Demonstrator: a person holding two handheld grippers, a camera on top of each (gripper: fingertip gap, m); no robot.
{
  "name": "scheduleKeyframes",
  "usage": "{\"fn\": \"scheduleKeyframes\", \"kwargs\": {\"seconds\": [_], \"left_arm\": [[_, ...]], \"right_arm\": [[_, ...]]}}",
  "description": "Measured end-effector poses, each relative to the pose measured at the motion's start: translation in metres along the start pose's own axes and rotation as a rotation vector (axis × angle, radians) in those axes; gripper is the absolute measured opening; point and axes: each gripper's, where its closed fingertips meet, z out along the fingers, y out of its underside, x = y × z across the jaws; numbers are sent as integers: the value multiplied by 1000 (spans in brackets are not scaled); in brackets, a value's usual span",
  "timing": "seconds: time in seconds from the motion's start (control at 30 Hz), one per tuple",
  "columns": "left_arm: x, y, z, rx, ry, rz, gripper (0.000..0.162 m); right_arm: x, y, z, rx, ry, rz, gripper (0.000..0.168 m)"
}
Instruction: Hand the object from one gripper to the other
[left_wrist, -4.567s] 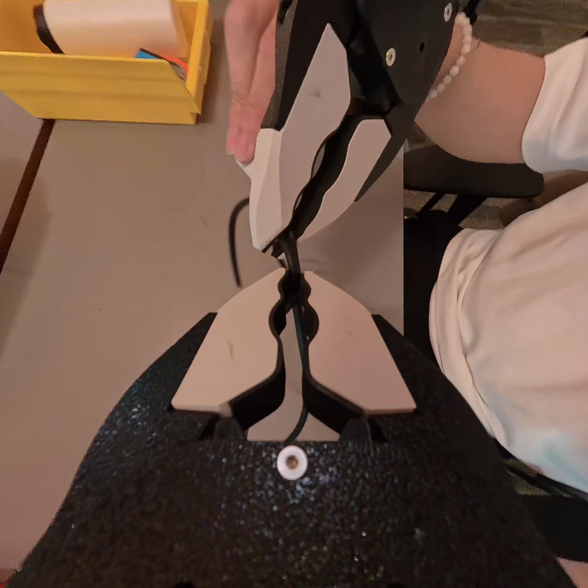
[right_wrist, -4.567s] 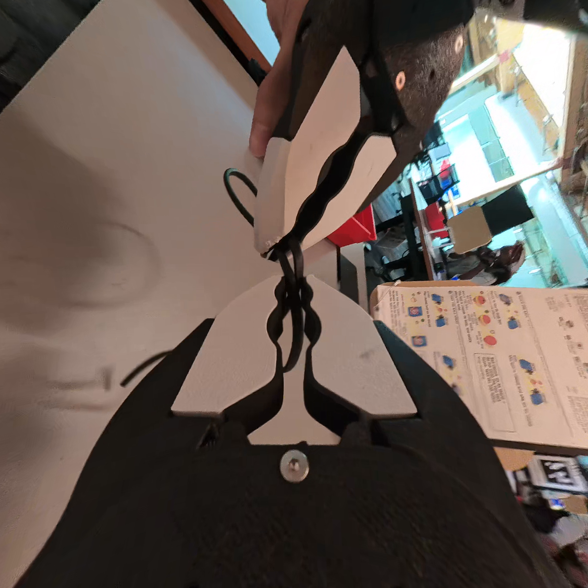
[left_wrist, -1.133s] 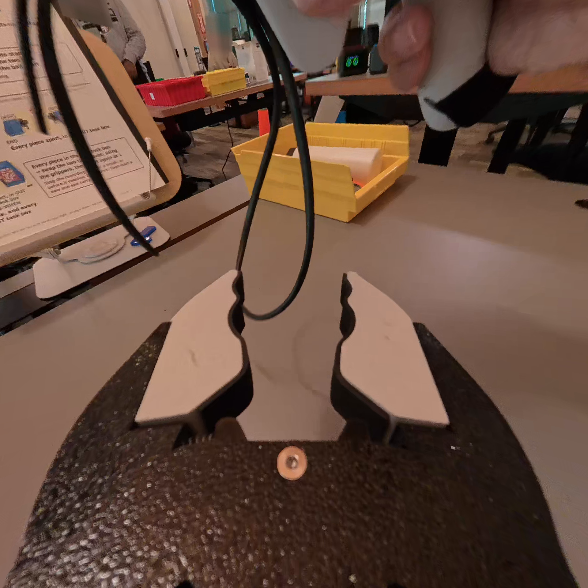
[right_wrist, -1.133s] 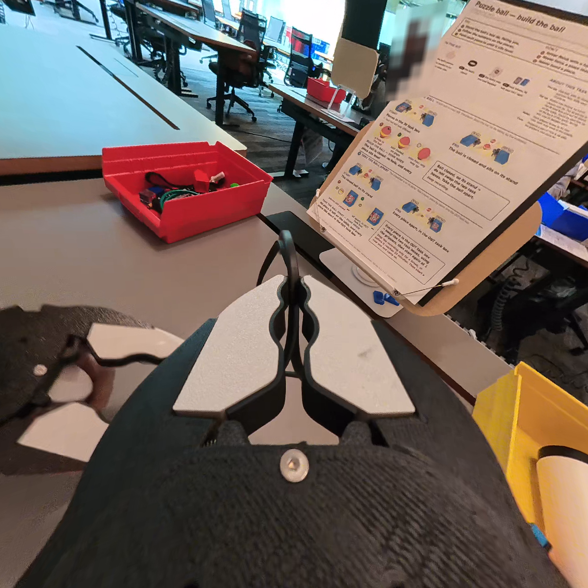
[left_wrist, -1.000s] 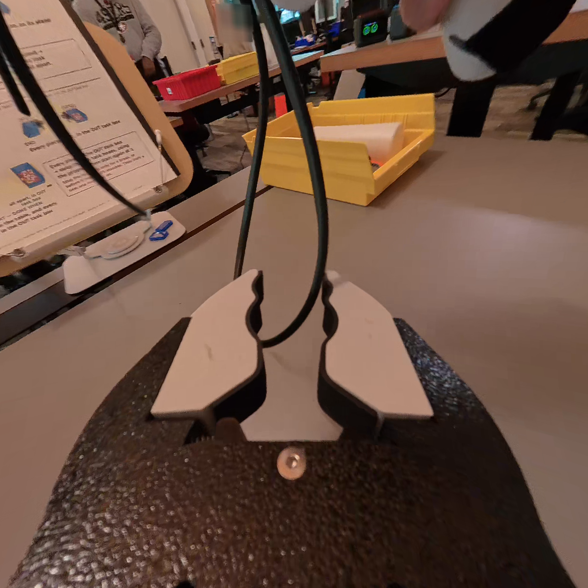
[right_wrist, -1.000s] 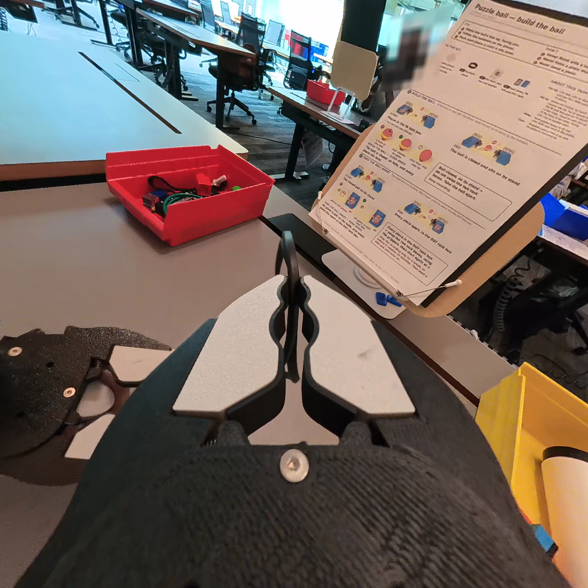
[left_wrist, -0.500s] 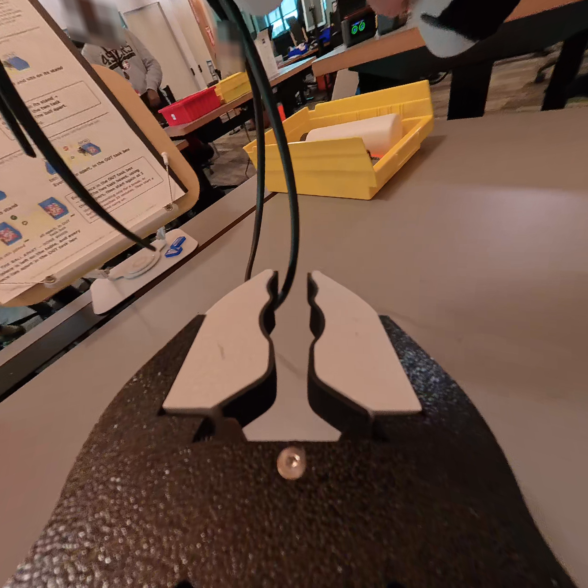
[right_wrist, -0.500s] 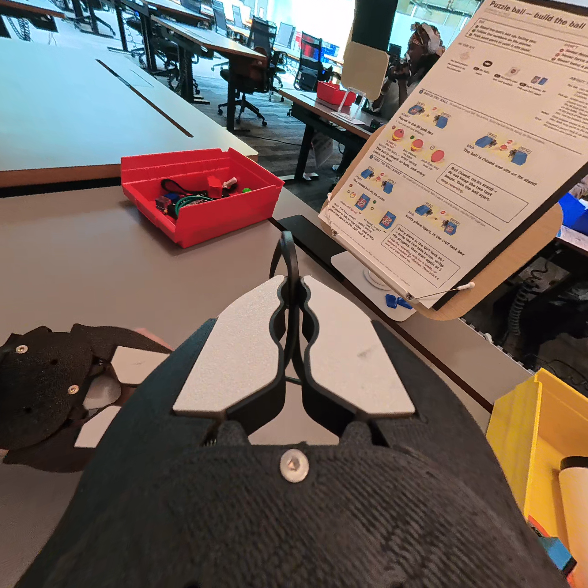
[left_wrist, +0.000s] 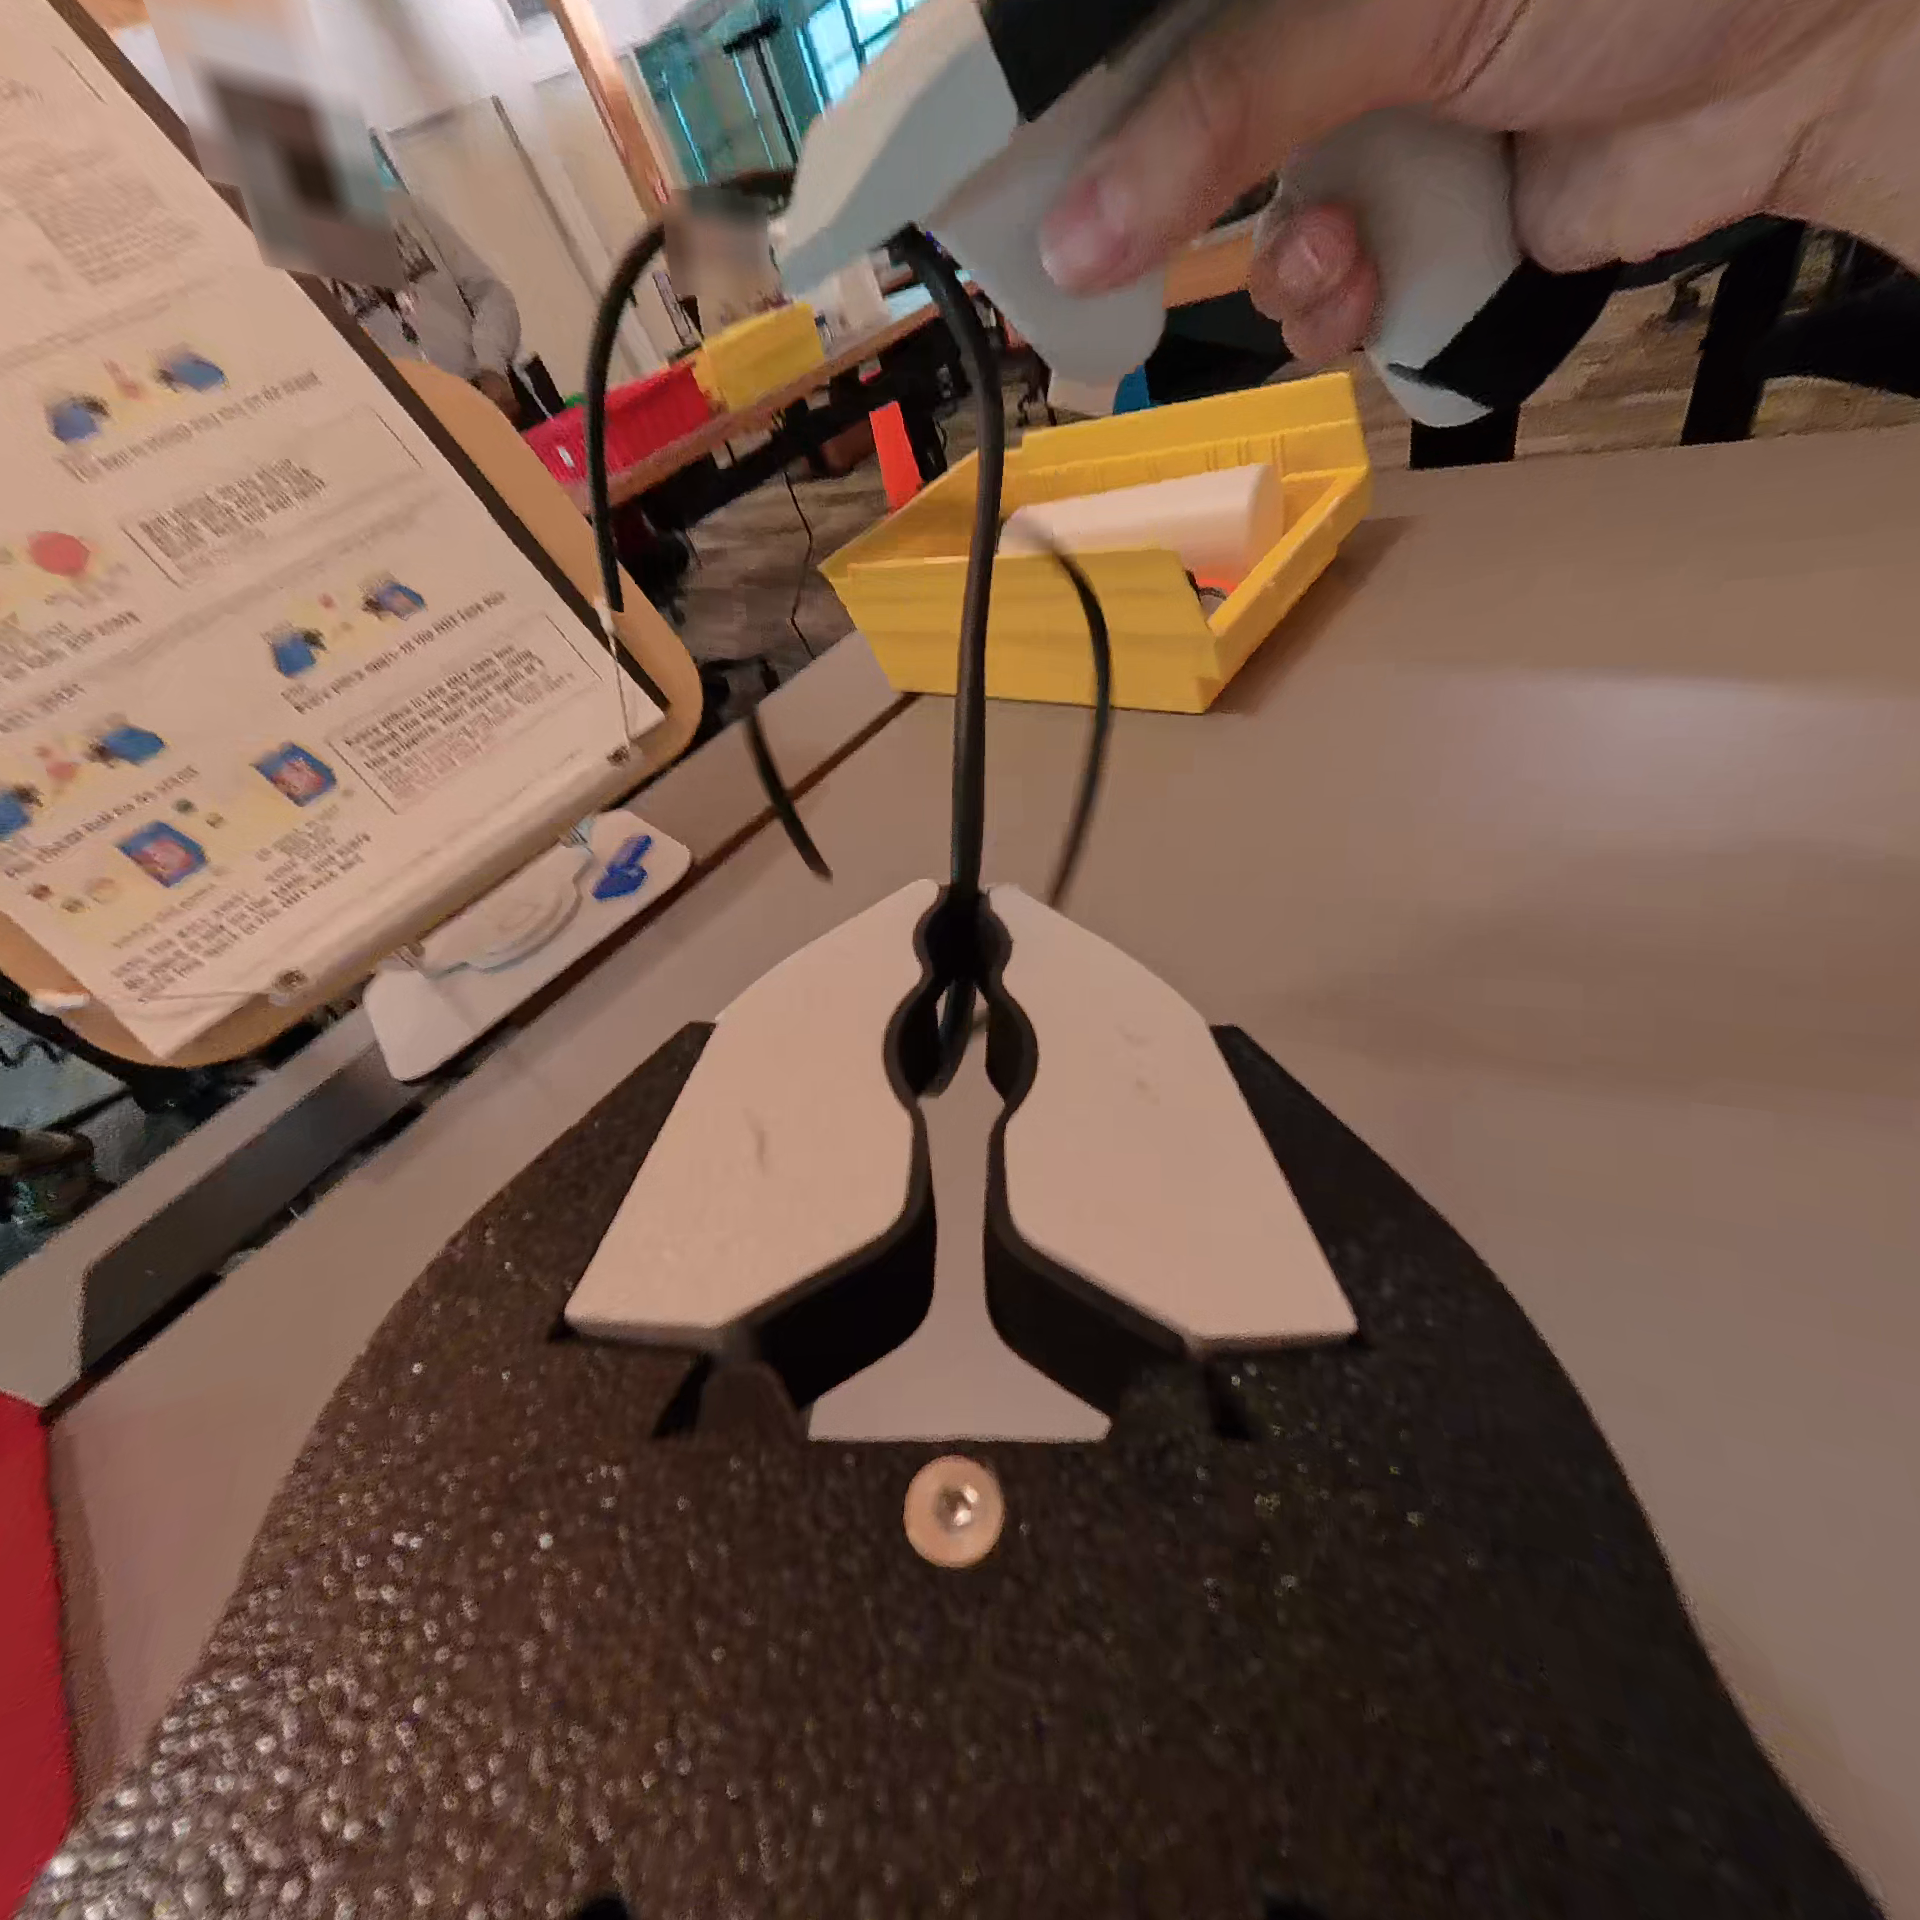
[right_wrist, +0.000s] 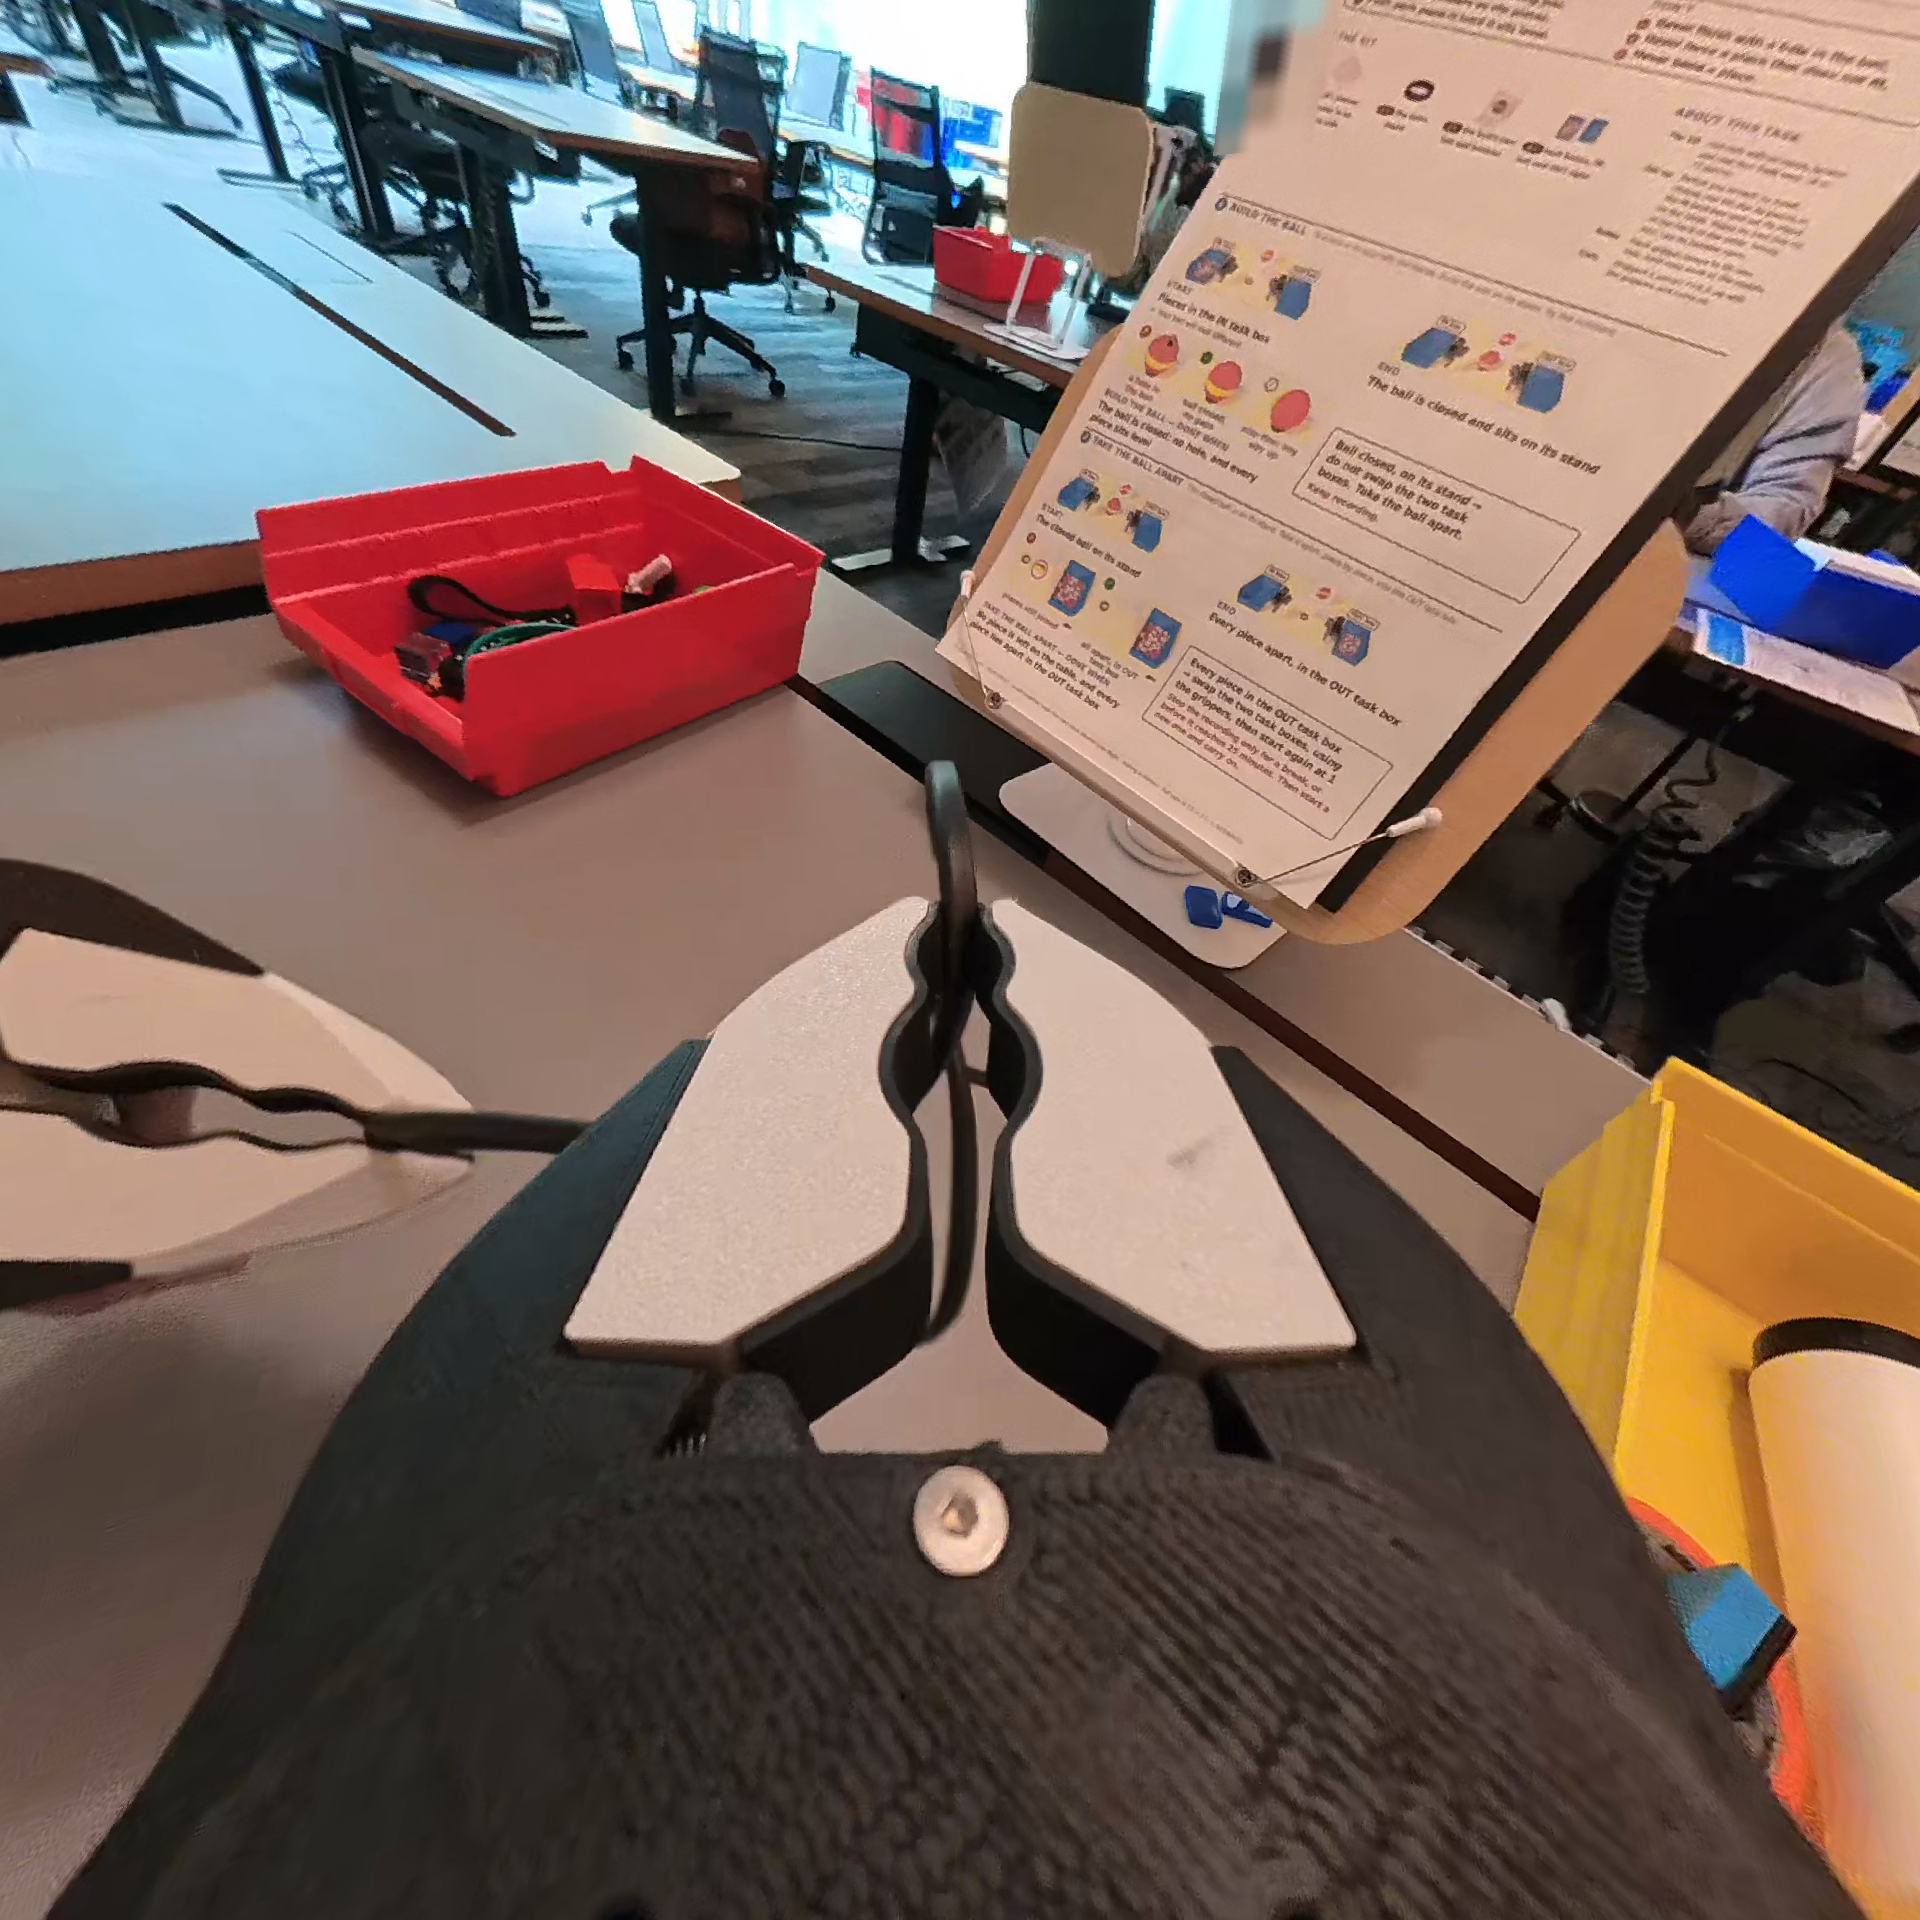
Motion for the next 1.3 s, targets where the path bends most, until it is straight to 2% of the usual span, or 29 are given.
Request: {"fn": "scheduleKeyframes", "kwargs": {"seconds": [0.13,0.37,0.43,0.47,0.57,0.67,0.7,0.73,0.83,0.93,0.97,1.07,1.17,1.27,1.3], "left_arm": [[-2,-9,-8,34,12,28,2],[-2,-24,-16,69,99,-102,3],[-8,-27,-17,31,116,-158,2],[-14,-30,-18,11,120,-193,2],[-27,-45,-24,-36,171,-297,3],[-42,-66,-27,-60,218,-371,3],[-49,-73,-26,-66,213,-387,3],[-55,-78,-26,-72,213,-399,3],[-66,-103,-23,-33,244,-463,3],[-72,-123,-20,2,256,-492,3],[-72,-128,-18,10,258,-493,3],[-70,-143,-16,39,272,-503,3],[-66,-155,-17,67,301,-513,3],[-67,-162,-20,87,300,-511,3],[-69,-163,-21,86,291,-504,3]], "right_arm": [[2,-1,-2,-1,-5,3,5],[3,9,0,-16,-12,1,5],[-3,9,-3,0,-77,1,5],[-7,5,-7,29,-119,6,12],[-14,-12,-25,125,-202,-14,50],[-21,-19,-41,160,-170,-132,78],[-24,-20,-45,174,-137,-157,81],[-31,-20,-48,188,-125,-172,80],[-72,-14,-48,233,-173,-189,63],[-104,-4,-28,256,-199,-174,45],[-110,0,-20,246,-195,-155,46],[-107,-5,-2,265,-118,-109,45],[-107,-26,2,360,-135,-48,34],[-100,-31,8,352,-113,-53,5],[-102,-32,7,358,-133,-57,5]]}}
